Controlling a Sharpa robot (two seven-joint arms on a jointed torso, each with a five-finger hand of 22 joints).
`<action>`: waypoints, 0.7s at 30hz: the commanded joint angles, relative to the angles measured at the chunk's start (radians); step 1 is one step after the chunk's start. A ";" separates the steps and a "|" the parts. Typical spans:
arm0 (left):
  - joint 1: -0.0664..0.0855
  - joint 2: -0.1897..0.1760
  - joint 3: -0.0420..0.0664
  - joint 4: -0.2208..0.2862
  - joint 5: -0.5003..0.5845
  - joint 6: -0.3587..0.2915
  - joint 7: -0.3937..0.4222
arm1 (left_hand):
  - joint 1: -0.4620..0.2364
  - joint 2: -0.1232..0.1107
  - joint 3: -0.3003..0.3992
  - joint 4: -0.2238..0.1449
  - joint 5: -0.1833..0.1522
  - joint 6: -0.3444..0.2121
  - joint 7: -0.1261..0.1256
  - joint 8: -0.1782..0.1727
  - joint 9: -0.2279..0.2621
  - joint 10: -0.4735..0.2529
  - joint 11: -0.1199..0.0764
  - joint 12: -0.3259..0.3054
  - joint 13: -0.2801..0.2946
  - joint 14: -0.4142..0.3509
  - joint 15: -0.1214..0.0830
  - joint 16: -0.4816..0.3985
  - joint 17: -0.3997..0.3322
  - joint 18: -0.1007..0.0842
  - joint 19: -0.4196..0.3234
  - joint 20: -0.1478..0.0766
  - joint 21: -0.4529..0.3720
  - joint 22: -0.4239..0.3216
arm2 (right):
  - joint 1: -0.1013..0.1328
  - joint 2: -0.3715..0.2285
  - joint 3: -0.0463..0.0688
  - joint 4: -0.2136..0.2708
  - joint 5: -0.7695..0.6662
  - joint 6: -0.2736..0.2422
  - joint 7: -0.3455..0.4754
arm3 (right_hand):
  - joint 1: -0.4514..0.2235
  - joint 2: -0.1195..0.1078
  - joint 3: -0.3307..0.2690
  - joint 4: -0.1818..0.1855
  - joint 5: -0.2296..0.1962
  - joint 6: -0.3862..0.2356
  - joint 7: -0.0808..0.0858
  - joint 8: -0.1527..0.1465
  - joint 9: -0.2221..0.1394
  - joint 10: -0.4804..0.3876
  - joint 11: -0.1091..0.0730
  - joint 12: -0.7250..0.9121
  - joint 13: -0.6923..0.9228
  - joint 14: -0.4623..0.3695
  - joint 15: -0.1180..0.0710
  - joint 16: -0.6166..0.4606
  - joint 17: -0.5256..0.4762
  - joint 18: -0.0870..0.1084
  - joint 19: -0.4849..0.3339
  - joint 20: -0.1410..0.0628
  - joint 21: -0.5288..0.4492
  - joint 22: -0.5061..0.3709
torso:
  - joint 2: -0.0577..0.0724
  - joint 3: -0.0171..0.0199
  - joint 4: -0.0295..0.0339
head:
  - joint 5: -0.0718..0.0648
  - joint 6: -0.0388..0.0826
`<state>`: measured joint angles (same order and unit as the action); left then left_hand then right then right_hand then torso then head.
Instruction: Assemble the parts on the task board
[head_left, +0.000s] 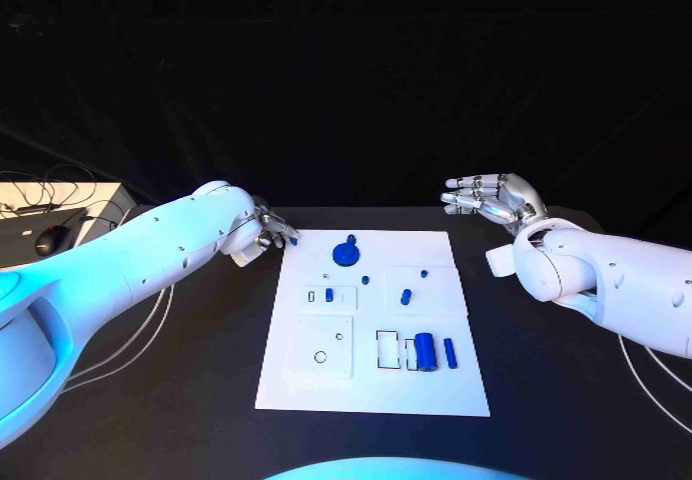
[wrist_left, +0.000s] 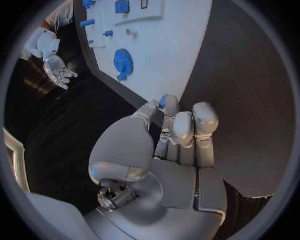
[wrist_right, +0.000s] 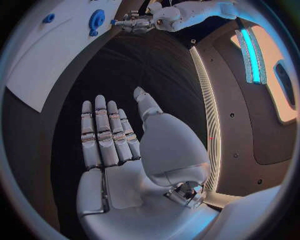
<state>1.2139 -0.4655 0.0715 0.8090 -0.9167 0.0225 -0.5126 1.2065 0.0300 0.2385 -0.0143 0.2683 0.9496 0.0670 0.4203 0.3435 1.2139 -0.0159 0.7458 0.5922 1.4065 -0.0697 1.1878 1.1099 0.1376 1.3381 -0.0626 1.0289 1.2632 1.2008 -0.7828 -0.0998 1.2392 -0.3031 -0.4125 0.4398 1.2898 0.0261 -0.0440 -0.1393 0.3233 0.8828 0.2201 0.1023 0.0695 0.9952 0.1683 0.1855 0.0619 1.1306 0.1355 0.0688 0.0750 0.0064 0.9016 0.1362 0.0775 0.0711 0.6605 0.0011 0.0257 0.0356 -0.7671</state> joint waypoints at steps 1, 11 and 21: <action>0.001 0.001 0.000 0.001 0.008 0.018 0.015 | -0.014 -0.006 0.060 -0.017 0.004 0.004 -0.009 0.013 0.018 0.000 -0.010 -0.007 -0.002 0.000 -0.008 0.008 0.004 -0.017 0.003 -0.007 0.006 0.002 | 0.001 0.001 0.001 -0.001 -0.005 0.011 0.005 | 0.006 0.006 0.000 -0.001 0.005 -0.004 0.006 -0.003 0.000 -0.002 0.000 0.002 -0.002 -0.003 0.000 -0.004 -0.001 -0.006 -0.008 0.001 -0.002 0.000 | 0.000 -0.0001 0.0004 | 0.000 0.000; 0.001 -0.003 0.000 0.007 0.008 -0.007 0.022 | -0.138 -0.064 0.388 -0.139 0.011 -0.008 -0.020 0.111 0.160 0.047 -0.021 -0.044 -0.004 0.016 -0.017 0.022 0.049 -0.027 0.017 -0.021 0.027 0.017 | 0.001 0.003 0.001 -0.002 -0.005 0.013 0.005 | 0.006 0.006 -0.001 -0.001 0.004 -0.003 0.006 -0.003 0.000 -0.001 -0.001 0.002 -0.002 -0.002 0.000 -0.004 -0.001 -0.006 -0.008 0.001 -0.002 0.000 | 0.000 0.0001 0.0002 | 0.001 0.000; 0.001 -0.050 0.000 0.094 0.023 -0.062 0.020 | -0.170 -0.092 0.449 -0.173 0.074 0.020 -0.026 0.121 0.192 0.074 -0.031 -0.063 0.013 0.024 -0.022 0.028 0.073 -0.029 0.029 -0.025 0.051 0.032 | 0.001 0.005 0.001 -0.005 -0.005 0.015 0.005 | 0.006 0.006 -0.001 -0.001 0.004 -0.003 0.006 -0.003 0.000 -0.001 -0.001 0.002 -0.002 -0.002 0.000 -0.004 -0.001 -0.006 -0.008 0.001 -0.002 0.000 | 0.000 0.0011 0.0005 | 0.004 0.000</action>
<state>1.2137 -0.5104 0.0708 0.8850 -0.9093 -0.0066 -0.5035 1.0408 -0.0618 0.5855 -0.0922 0.3389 0.9541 0.0521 0.5388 0.3464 1.2807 -0.0469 0.6875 0.6045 1.4262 -0.0894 1.2121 1.1821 0.1216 1.3615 -0.0858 1.0756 1.2945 1.2008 -0.7788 -0.0998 1.2349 -0.3031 -0.4111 0.4398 1.2898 0.0261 -0.0440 -0.1393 0.3233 0.8830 0.2199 0.1023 0.0695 0.9952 0.1683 0.1855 0.0619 1.1306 0.1355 0.0688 0.0750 0.0064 0.9016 0.1362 0.0775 0.0711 0.6606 0.0017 0.0263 0.0383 -0.7678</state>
